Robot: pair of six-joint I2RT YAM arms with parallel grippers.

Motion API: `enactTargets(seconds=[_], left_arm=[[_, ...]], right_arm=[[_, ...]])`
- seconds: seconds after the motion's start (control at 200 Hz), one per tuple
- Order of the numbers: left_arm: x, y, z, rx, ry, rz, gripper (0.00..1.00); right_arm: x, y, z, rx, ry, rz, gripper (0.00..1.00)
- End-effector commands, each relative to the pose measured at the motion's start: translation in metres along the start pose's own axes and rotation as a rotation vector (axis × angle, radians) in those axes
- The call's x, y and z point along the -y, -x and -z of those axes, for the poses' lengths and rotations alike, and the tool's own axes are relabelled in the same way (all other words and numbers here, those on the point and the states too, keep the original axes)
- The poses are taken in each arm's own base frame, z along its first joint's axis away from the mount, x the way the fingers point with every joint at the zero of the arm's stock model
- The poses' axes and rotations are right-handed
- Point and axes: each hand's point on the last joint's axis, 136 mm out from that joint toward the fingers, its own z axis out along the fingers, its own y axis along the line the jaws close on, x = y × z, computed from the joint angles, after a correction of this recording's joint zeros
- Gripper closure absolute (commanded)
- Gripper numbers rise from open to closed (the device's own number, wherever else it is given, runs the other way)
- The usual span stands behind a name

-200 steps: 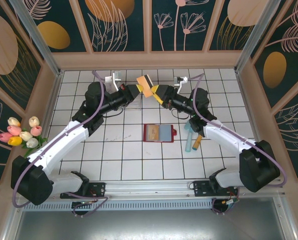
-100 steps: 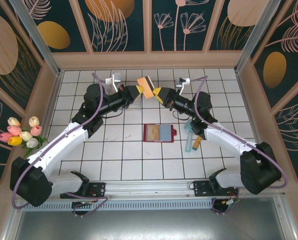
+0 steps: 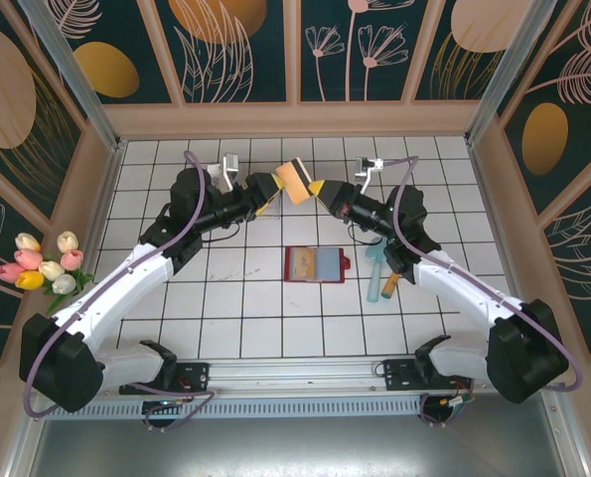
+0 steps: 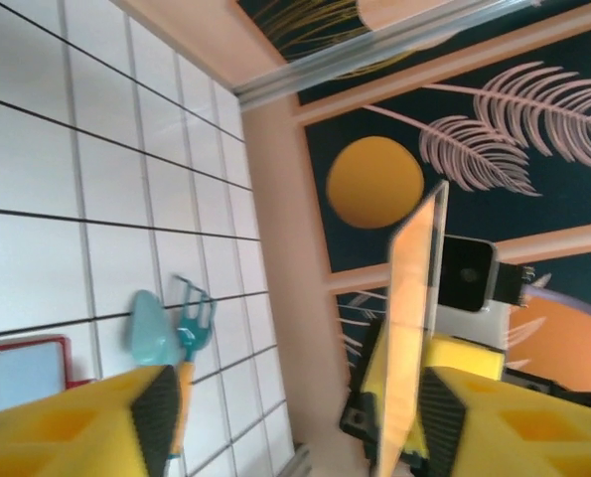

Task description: Take the credit cards out of the card holder

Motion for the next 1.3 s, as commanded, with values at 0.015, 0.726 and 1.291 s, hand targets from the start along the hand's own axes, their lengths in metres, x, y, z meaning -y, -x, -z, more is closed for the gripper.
enactTargets(seconds=[0.015,0.726,1.291], left_arm=[[-0.024,0.015,0.016,0.051,0.119,-0.028,0.23],[-0.148,0.046,0.073,0.240,0.518,-0.013,0.02],[-0.213,0.066,0.077,0.233,0.718,0.007,0.02]], right_arm=[[0.020,0.000,0.014,0.024,-0.143,0.123,1.00],[0.108,0.018,-0.054,-0.253,-0.414,0.559,1.00],[0.171,0.012,-0.134,-0.619,-0.213,1.029,1.00]])
